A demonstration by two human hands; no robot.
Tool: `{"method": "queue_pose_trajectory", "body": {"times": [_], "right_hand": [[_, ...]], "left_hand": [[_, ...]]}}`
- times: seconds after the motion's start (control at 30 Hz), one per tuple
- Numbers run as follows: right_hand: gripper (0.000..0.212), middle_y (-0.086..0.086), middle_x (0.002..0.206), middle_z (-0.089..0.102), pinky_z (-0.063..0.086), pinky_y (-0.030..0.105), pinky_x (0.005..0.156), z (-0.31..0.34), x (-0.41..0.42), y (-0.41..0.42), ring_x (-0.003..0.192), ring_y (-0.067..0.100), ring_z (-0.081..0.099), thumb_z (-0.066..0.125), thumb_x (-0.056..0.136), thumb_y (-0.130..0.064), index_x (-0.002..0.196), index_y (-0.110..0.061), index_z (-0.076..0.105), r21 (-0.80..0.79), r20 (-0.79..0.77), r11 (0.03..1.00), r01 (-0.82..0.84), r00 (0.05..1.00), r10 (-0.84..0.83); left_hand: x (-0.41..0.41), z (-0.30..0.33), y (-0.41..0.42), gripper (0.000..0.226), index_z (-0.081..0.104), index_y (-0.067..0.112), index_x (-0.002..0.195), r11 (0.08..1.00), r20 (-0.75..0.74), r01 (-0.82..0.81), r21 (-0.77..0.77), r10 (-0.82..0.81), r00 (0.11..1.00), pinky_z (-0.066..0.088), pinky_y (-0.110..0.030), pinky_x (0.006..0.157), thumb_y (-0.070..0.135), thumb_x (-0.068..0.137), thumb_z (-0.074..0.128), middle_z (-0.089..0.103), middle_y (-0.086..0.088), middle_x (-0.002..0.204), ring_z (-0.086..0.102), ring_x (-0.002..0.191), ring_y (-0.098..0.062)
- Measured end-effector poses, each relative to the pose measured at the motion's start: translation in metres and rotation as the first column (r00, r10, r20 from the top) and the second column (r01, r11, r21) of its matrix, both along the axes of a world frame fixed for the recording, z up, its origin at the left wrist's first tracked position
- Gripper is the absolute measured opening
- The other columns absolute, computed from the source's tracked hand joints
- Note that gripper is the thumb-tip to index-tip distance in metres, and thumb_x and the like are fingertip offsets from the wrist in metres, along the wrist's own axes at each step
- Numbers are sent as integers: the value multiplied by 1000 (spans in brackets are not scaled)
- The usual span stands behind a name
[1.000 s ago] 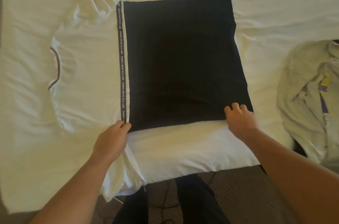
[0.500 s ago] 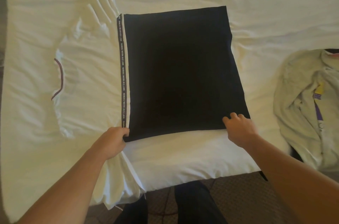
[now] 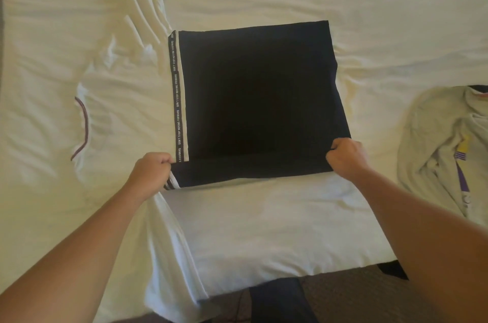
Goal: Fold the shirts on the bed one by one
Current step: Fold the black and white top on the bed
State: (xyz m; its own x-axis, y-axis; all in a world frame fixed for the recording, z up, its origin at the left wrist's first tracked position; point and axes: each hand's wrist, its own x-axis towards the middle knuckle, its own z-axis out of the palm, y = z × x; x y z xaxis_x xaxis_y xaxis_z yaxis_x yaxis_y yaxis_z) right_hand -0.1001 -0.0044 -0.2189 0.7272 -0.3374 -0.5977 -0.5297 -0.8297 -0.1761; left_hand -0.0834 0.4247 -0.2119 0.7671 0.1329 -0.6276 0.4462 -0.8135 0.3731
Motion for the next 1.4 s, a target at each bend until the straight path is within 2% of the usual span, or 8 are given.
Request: {"method": "queue_pose_trajectory", "body": {"times": [0.17,0.33,0.57,0.87,0.97,1.13,1.27,1.4], "right_hand": [[3,2,87,54,41,38,84,-2,53,-4,90,27,48,53,93,-27,92,-25,50,-100,27,952,-290,955,294],[18,4,81,61,34,28,63,-11,106,-10,74,23,51,50,98,-23,86,-20,63,27,102,961,-275,957,271],[22,8,91,62,40,29,74,-33,162,-20,81,26,49,51,93,-13,101,-14,71,-5,116,956,-293,949,292],[7,5,88,59,37,29,66,-32,165,-13,79,25,52,55,92,-18,92,-19,61,-66,0,937,-342,939,343],[19,6,95,61,40,32,72,-30,163,-17,84,27,53,53,93,-19,106,-16,66,-64,32,950,-305,951,307],[34,11,122,57,40,44,96,-34,157,-15,115,33,52,54,95,-26,127,-14,61,-214,42,905,-369,922,386],[49,14,142,39,33,52,106,-42,139,-6,129,39,38,60,90,-26,136,-15,50,-383,131,852,-357,892,433],[51,13,150,36,30,53,105,-53,108,21,133,38,35,51,90,-33,138,-17,49,-305,316,866,-396,816,485]], "left_hand": [[59,8,-8,23,62,10,76,986,88,127,104,-137,987,45,-35,65,18,94,49,63,-12,74,60,74,-33],[112,0,-13,19,57,20,79,936,80,246,251,-274,959,47,-37,70,30,94,51,63,-4,77,59,76,-27],[149,-23,-17,15,60,21,93,929,12,271,251,-283,959,41,-34,69,32,99,51,62,-3,89,58,81,-25],[144,-37,-18,15,57,22,91,954,-13,253,160,-254,967,44,-35,69,34,99,54,60,-1,90,58,80,-24],[142,-36,-15,13,59,20,91,967,40,212,143,-219,975,38,-32,64,32,97,58,57,-2,83,56,75,-25],[140,-45,-14,16,63,15,108,943,158,242,228,-281,946,42,-35,68,27,98,60,62,-3,104,59,86,-24],[126,-51,-24,27,62,11,117,826,281,271,494,-447,849,45,-47,81,26,94,63,59,-15,116,56,102,-39],[86,-61,-61,54,52,13,139,784,336,367,500,-567,753,40,-53,92,44,95,50,48,-16,141,47,121,-42]]}}
